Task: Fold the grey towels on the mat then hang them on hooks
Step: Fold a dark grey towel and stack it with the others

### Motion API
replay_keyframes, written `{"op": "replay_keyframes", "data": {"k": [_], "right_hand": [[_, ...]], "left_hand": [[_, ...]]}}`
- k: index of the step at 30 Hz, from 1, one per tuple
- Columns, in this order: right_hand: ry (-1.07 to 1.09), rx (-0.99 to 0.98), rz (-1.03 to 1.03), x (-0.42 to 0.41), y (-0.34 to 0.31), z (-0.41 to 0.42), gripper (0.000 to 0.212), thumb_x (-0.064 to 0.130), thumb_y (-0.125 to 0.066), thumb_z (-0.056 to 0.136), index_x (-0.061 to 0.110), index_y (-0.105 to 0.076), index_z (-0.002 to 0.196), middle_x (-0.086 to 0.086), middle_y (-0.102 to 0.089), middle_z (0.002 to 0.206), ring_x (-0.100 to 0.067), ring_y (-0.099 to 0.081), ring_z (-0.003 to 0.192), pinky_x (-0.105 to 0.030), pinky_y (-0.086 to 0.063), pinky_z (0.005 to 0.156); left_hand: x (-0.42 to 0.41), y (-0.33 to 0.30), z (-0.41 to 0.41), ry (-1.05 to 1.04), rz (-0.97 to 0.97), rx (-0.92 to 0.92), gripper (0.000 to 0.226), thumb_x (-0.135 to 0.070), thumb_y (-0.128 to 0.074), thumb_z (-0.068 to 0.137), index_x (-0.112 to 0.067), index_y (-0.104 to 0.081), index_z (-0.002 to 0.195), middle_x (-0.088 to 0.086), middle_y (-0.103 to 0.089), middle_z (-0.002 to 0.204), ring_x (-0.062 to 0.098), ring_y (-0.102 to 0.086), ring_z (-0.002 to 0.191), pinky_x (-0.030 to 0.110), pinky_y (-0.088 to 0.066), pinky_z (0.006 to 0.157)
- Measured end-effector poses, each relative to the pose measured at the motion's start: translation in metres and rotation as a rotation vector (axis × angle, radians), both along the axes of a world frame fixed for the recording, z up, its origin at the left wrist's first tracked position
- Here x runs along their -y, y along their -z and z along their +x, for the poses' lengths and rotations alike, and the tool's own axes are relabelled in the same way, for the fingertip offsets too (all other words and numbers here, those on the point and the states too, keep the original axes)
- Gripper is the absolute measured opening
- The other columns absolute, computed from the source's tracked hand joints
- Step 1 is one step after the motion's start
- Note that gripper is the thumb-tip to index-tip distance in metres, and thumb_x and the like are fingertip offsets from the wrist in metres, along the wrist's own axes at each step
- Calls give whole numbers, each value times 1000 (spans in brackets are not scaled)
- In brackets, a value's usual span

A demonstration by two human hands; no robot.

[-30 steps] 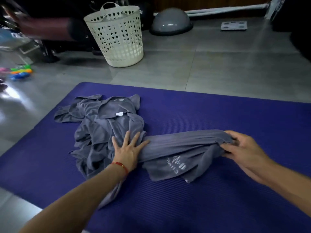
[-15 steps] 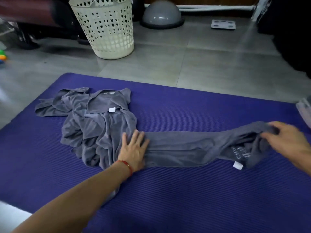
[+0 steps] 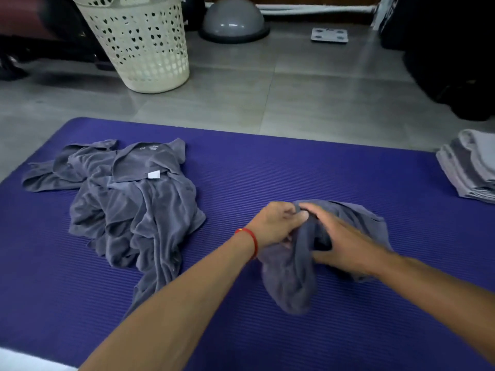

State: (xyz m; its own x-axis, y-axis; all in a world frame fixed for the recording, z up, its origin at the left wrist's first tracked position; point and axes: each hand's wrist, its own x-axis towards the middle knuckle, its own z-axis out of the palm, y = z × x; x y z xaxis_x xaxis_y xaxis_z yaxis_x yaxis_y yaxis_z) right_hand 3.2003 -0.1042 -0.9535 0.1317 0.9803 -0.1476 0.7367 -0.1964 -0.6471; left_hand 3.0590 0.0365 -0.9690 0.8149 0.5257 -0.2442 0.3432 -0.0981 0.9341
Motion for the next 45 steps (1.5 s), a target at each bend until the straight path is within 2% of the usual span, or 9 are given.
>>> {"op": "replay_keyframes", "data": {"k": [4,10,14,17,20,28,36,42,45], "right_hand": [[221,91,13,-1,2,16,14,38,-73,91,36,-61,99,10,-68,79,2,-62,69,-32,-50,66],[55,-13,-322,19,5,9,35,32,-60,101,42,-52,133,11,-63,126,-6,-68,95,-38,-58,88],[-181,294,-268,31,9,6,79,28,-60,100,52,-9,156,9,-27,159,-13,-58,111,-31,-54,84],[-313,467,-84,28,13,3,76,32,-64,97,46,-19,157,13,1,167,-14,-27,146,-28,-44,103],[-312,356,-27,21,12,-3,72,32,-68,93,31,-32,155,13,-15,167,1,1,151,-34,-17,121],[-54,48,147,-3,-20,-4,14,37,-65,95,27,-63,105,10,-68,98,-8,-64,92,-44,-53,81],[176,-37,294,-10,-84,27,8,33,-62,98,27,-63,92,8,-69,89,-13,-66,85,-46,-54,78],[354,-86,441,-11,-117,43,12,27,-61,100,15,-63,97,-4,-67,88,-8,-60,81,-39,-50,76],[405,-80,523,-21,-141,46,15,23,-61,100,8,-63,99,-13,-67,92,-9,-59,81,-35,-50,75]], "left_hand": [[7,-1,-22,-19,-454,7,23,-33,-54,104,-10,-58,106,13,-62,94,27,-62,85,37,-59,74],[61,36,-42,113,-312,-137,94,-18,-82,83,-48,-24,150,3,-57,127,23,-68,101,43,-63,76],[74,53,-41,96,-168,-136,104,-11,-79,79,-56,-12,145,7,-71,94,30,-73,80,52,-61,74],[78,51,-40,-36,11,-81,81,-4,-65,83,-46,-21,136,1,-60,63,26,-63,59,46,-57,60],[78,36,-42,-146,248,57,53,1,-56,86,-31,-28,118,-8,-49,55,7,-45,46,26,-37,49],[58,-5,-46,-178,238,180,36,-31,-73,89,-33,-46,112,3,-64,84,13,-63,71,24,-54,64],[45,10,-24,49,86,78,21,-17,-71,92,-25,-61,108,1,-70,105,9,-65,94,28,-56,81],[45,15,-17,-6,106,196,73,-30,-82,80,-45,-36,136,-11,-45,122,8,-59,98,26,-58,83],[53,33,-12,21,74,166,66,-27,-84,78,-31,-35,121,-6,-50,105,7,-57,80,35,-59,73]]}}
